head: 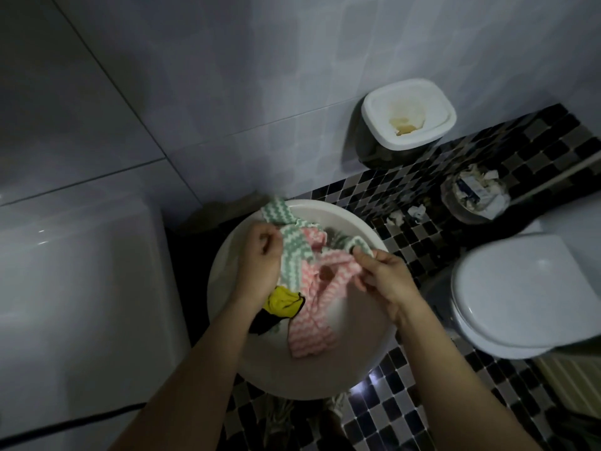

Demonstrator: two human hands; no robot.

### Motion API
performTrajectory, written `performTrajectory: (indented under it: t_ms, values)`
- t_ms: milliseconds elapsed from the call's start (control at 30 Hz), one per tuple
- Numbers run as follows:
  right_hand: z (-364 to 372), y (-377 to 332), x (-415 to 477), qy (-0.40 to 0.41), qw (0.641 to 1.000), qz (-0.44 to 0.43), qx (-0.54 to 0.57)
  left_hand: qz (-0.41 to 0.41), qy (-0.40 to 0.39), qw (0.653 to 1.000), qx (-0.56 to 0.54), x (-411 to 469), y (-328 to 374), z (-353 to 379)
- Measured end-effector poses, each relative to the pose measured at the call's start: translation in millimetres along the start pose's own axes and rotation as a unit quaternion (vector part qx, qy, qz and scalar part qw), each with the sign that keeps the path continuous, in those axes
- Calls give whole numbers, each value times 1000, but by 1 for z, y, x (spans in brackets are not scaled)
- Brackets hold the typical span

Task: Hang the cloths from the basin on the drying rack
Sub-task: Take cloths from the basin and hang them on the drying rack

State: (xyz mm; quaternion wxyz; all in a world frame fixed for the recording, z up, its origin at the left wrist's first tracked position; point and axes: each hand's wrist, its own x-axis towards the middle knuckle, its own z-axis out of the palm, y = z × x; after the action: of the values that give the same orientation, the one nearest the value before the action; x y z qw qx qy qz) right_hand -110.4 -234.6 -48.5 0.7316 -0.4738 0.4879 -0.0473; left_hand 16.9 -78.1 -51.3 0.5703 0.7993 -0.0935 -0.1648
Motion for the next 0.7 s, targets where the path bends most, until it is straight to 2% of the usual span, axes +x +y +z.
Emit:
performTrajectory:
  t_ms: [100,167,233,300,367,533,633,700]
  values:
    - [-3,-13,-8,-34,997,40,61,13,-27,998,-52,2,23,-1]
    - [-4,-21,-15,-54,993,50,92,17,-128,992,-11,3,29,3]
    - [-5,-27,-23,-79,989,43,114,-15,-241,970,21,2,29,9]
    - [-3,-37,-37,-104,986,25,126,-42,-296,954,22,-1,35,16]
    - [-5,-46,-52,-95,987,1,131,-34,-302,953,-1,-9,51,22]
    - [-4,-56,-78,-49,976,35,212,4,-196,979,-50,-15,80,23]
    - [-9,-63,-113,-10,962,19,271,0,-178,976,-122,-34,113,24]
    - [-13,-68,-134,7,961,0,277,-10,-195,963,-188,-47,137,27]
